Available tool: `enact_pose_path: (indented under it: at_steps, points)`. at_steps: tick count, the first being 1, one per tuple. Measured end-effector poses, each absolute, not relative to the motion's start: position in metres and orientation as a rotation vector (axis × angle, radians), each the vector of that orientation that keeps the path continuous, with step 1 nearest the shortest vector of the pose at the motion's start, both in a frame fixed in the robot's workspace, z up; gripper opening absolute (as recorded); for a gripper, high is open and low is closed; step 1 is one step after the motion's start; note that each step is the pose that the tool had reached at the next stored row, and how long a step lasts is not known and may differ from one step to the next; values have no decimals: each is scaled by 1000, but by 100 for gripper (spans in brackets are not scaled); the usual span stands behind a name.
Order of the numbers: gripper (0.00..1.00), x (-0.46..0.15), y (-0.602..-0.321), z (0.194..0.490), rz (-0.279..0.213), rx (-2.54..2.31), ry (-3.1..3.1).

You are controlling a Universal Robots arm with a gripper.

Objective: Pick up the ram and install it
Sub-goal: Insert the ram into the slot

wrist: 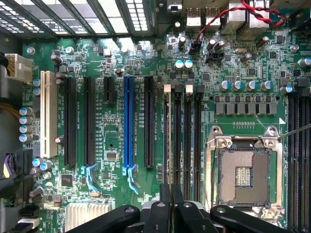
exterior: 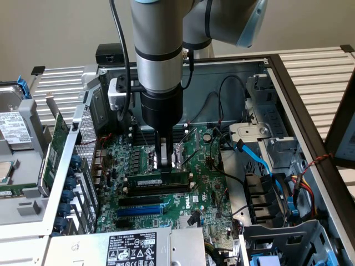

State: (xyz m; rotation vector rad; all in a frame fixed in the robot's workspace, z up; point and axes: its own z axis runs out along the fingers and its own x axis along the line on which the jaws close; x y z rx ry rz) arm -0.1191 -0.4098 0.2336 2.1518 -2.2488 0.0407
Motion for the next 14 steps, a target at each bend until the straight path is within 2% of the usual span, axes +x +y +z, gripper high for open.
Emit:
enact_pose_path:
  at_steps: [14]
  points:
    - [12, -119, -411, 232, 41, 2152, -2249]
